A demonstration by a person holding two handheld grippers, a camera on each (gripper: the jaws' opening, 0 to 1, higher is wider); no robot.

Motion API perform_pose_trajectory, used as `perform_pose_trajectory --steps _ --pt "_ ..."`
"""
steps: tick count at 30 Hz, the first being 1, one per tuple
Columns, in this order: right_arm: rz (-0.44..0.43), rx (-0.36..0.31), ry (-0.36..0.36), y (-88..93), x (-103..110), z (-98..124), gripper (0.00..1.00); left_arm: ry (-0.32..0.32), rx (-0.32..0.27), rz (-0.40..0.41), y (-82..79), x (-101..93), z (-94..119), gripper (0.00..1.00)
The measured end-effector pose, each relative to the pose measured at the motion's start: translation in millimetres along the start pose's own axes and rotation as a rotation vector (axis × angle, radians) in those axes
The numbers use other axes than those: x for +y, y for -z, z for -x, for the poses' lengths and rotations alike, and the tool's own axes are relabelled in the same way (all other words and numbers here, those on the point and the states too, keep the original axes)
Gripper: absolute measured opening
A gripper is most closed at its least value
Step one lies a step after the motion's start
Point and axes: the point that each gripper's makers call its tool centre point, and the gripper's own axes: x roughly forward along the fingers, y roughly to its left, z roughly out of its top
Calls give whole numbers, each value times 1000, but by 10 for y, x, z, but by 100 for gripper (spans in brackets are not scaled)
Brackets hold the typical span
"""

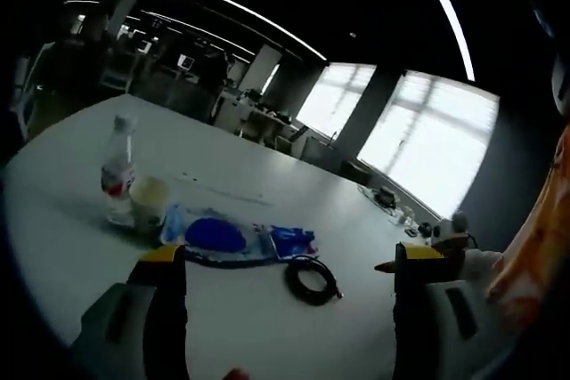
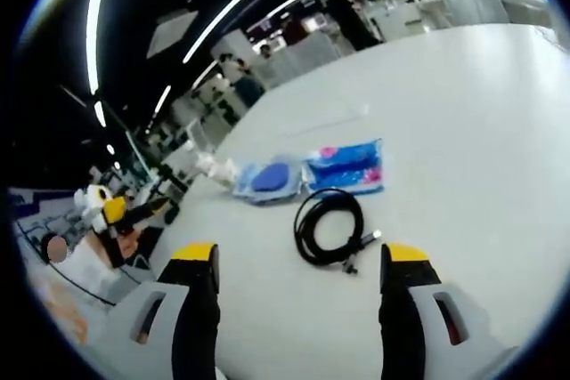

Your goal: Arrange the tabletop items into an orderly group along one side of the table until the central work area is clear of visible clutter.

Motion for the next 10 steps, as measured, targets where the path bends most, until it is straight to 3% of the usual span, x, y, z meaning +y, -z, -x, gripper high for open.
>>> perform_pose_trajectory --steps 10 --pt "-6 15 -1 54 18 105 73 -114 97 -49 115 657 388 100"
